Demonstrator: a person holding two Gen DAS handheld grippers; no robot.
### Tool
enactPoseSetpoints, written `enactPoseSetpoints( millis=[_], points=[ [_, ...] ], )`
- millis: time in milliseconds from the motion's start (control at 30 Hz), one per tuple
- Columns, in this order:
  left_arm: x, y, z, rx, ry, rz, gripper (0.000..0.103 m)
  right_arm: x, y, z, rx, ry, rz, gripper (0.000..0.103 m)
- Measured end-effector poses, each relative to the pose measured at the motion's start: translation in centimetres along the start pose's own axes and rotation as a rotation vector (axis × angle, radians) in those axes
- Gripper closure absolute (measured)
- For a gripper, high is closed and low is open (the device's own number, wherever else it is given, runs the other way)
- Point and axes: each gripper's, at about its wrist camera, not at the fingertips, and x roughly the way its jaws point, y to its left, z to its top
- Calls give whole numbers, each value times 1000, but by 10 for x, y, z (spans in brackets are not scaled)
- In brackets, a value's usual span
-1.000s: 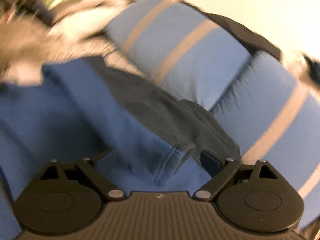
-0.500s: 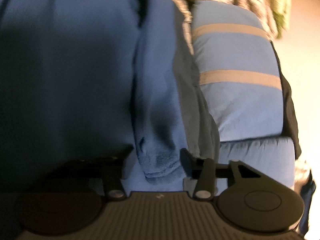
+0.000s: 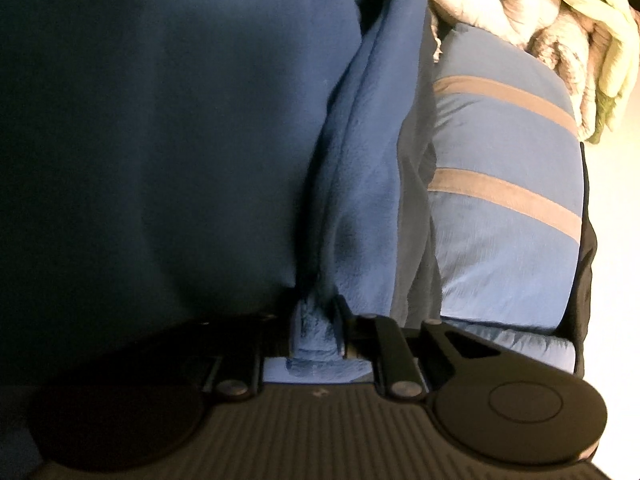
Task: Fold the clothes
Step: 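Grasp the folded blue fleece edge with the right gripper, then lift the blue fleece edge with the right gripper and fold it over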
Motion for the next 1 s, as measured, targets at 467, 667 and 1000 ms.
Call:
enactPoseSetpoints(
  millis=[467, 667, 1000],
  points=[
    [22, -23, 5, 145, 42, -8, 19, -23, -90, -8, 57, 7, -103, 96],
    [35, -24, 25, 163, 14, 42, 19, -30, -140, -3, 42, 5, -171, 96],
    [45, -17, 66, 183, -103, 182, 17, -35, -221, -8, 150, 59, -346, 96]
  ],
)
